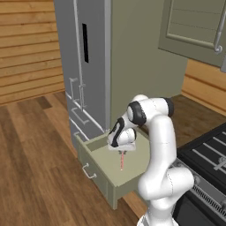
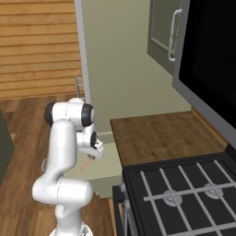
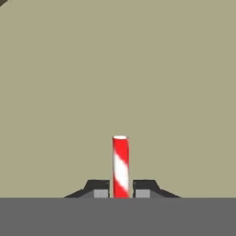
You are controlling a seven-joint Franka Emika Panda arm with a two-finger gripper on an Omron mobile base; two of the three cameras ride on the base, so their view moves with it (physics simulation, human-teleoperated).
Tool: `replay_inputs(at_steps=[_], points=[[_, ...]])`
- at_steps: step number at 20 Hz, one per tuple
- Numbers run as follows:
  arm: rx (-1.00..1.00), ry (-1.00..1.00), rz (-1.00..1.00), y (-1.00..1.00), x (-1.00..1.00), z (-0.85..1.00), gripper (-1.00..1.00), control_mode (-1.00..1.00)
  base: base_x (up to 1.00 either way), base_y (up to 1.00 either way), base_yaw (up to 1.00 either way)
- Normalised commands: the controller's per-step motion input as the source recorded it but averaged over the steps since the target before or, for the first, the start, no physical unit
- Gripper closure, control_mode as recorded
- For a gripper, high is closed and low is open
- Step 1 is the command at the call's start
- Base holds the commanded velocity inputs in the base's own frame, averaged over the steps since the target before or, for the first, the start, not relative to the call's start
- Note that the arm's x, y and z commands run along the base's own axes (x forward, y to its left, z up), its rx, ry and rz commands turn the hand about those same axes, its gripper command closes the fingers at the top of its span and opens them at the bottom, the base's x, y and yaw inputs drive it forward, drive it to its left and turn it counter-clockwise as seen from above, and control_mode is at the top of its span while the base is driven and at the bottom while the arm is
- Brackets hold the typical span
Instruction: Take a straw from the drawer in front and place it inside the glass cup on the dining counter.
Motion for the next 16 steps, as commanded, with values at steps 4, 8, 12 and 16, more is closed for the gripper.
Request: replay_inputs(at_steps=[4,8,12,16], points=[[-0.02,-0.09,0.0,0.03,-0.32,0.16,1.0,-1.0,0.0,0.0,0.0],[0.0,-0.24,0.03,0.0,-0.38,0.97,1.0,-1.0,0.0,0.0,0.0],[0.01,-0.19,0.07,0.0,-0.07,1.0,1.0,-1.0,0.0,0.0,0.0],[0.03,-0.11,0.1,0.0,0.0,1.0,1.0,-1.0,0.0,0.0,0.0]])
